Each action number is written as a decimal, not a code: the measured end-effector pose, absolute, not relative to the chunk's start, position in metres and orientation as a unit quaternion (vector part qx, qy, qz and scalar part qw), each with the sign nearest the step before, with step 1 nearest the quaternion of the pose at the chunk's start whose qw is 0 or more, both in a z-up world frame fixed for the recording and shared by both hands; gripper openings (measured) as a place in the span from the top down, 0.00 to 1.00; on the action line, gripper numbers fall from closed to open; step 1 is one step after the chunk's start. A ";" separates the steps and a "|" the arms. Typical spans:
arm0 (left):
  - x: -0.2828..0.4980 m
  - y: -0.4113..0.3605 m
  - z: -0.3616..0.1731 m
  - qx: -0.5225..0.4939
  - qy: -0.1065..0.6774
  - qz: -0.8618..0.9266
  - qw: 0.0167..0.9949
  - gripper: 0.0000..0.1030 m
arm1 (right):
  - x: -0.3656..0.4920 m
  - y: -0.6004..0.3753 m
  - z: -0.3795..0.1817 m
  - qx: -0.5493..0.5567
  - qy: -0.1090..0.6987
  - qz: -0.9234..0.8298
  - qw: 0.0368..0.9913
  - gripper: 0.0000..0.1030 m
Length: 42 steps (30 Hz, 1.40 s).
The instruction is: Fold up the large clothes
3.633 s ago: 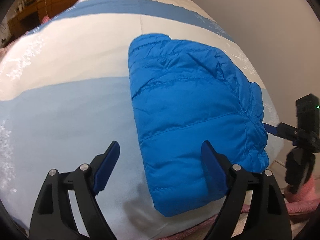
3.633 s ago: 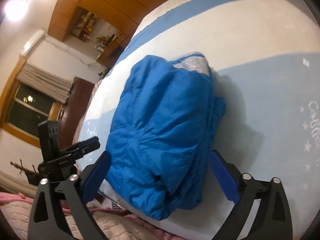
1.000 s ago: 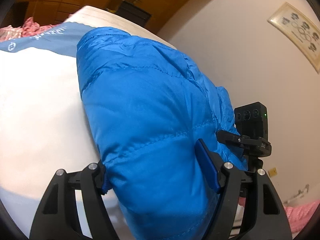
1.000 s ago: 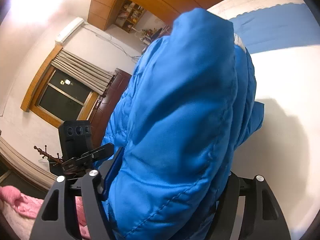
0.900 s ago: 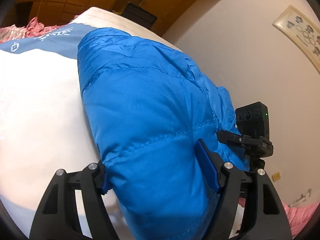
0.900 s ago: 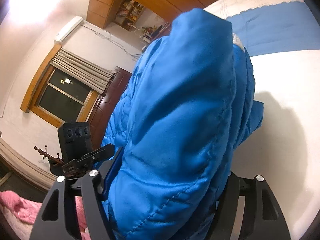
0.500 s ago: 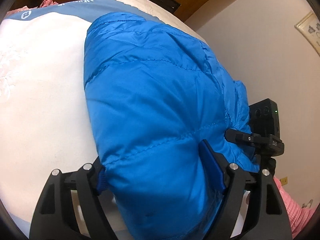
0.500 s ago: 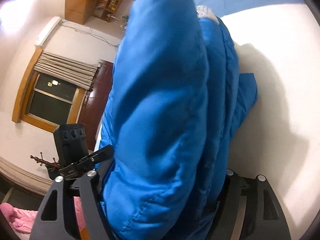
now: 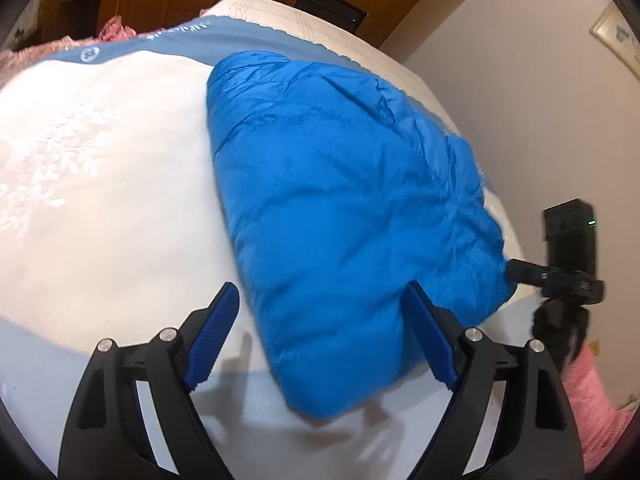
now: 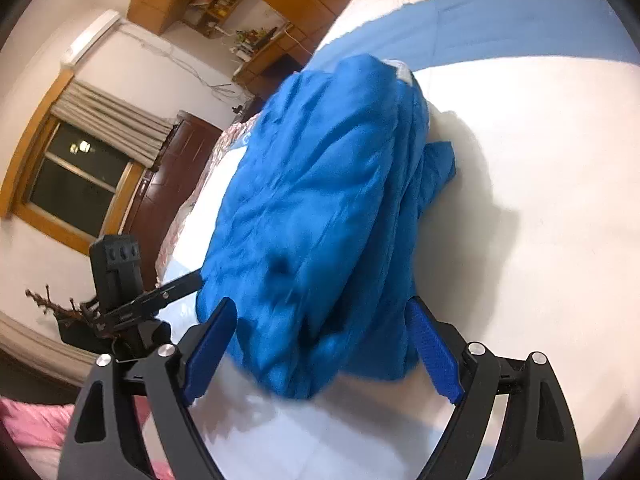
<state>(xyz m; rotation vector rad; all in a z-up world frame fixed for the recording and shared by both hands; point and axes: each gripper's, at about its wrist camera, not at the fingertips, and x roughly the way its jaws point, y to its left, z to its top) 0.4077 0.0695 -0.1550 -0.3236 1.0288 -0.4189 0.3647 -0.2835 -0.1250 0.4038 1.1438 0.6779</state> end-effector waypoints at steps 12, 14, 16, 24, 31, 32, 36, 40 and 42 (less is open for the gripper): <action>0.397 0.060 -0.158 -0.127 0.507 -0.149 0.839 0.18 | 0.360 -0.306 -0.170 0.183 0.566 0.241 0.767 0.17; 0.389 0.056 -0.147 -0.107 0.513 -0.132 0.842 0.18 | 0.359 -0.295 -0.151 0.160 0.564 0.223 0.779 0.16; 0.380 0.054 -0.135 -0.105 0.518 -0.119 0.841 0.18 | 0.352 -0.284 -0.130 0.131 0.563 0.199 0.791 0.11; 0.346 0.037 -0.104 -0.096 0.522 -0.087 0.843 0.12 | 0.312 -0.237 -0.070 0.034 0.547 0.146 0.824 0.04; 0.318 0.020 -0.077 -0.061 0.515 -0.045 0.854 0.10 | 0.285 -0.226 -0.052 0.011 0.547 0.120 0.828 0.04; 0.315 0.019 -0.074 -0.061 0.512 -0.044 0.856 0.10 | 0.283 -0.223 -0.051 0.008 0.545 0.116 0.830 0.04; 0.301 0.013 -0.057 -0.049 0.499 -0.024 0.865 0.10 | 0.272 -0.223 -0.041 0.002 0.536 0.108 0.837 0.04; 0.295 0.012 -0.045 -0.050 0.497 -0.017 0.866 0.10 | 0.265 -0.222 -0.029 0.004 0.535 0.100 0.839 0.04; 0.289 0.012 -0.037 -0.050 0.494 -0.014 0.868 0.10 | 0.260 -0.222 -0.022 0.004 0.532 0.099 0.841 0.04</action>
